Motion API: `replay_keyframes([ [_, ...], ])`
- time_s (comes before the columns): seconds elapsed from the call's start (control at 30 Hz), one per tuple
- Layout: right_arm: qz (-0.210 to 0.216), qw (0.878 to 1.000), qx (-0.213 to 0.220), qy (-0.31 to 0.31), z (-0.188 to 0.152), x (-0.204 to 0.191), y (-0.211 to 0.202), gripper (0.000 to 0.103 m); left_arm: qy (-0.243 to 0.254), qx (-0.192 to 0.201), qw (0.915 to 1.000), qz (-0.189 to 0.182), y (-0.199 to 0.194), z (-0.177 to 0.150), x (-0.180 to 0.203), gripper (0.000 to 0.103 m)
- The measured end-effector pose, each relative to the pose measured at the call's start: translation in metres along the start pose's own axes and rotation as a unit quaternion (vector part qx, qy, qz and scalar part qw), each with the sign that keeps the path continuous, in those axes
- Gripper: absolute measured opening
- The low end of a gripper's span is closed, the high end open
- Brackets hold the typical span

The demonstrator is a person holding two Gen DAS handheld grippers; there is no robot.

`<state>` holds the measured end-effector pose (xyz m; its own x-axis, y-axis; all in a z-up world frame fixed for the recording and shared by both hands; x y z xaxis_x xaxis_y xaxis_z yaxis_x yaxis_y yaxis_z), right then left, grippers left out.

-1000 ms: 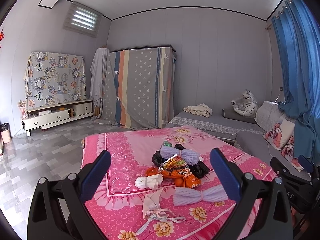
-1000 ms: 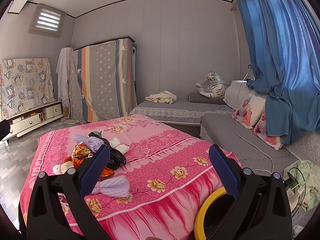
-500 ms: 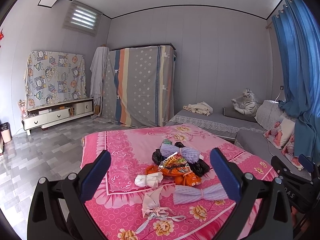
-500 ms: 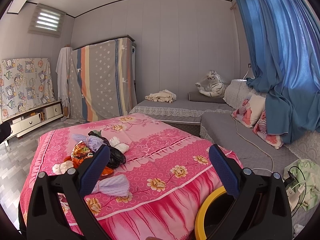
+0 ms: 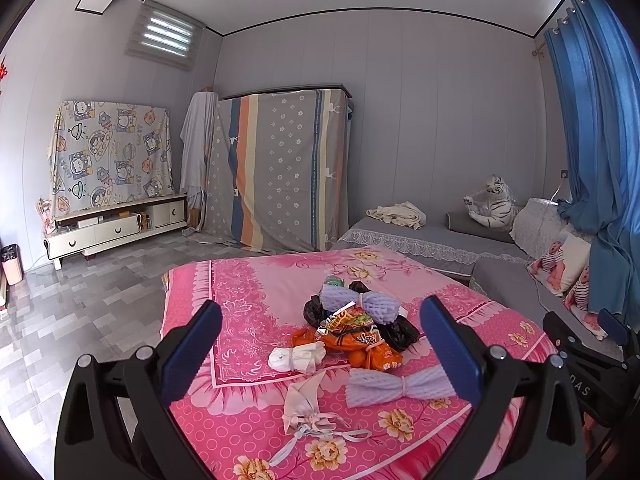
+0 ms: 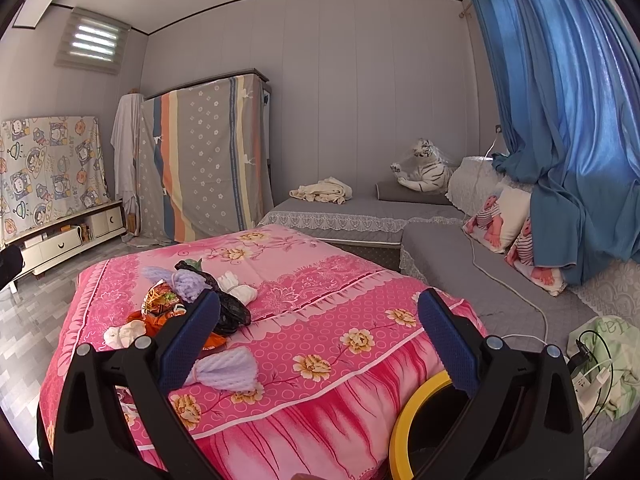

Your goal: Collect trash

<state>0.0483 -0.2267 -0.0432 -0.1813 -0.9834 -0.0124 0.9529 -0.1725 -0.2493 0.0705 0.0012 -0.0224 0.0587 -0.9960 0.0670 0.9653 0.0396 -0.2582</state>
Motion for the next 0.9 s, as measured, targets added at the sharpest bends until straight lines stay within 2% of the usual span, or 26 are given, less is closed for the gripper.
replay_keyframes([
  [0.9, -0.001, 1.0, -0.001, 0.002, -0.0034, 0.0011, 0.0014, 0.095, 0.005, -0.006, 1.0, -0.002, -0.0001, 0.001, 0.0044, 0.096],
])
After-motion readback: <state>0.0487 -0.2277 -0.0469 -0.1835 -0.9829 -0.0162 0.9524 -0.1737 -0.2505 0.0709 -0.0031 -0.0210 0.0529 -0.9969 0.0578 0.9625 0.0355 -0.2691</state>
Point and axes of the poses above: each gripper's, at about its wrist camera, not at the fingertips, and y roughly the way its jaws point, x to its right, z to its top, the point moved 7 cm from there along y, roughly the way its jaws point, and after that the axes turned 3 degrees about z, right-handed, at the moved point
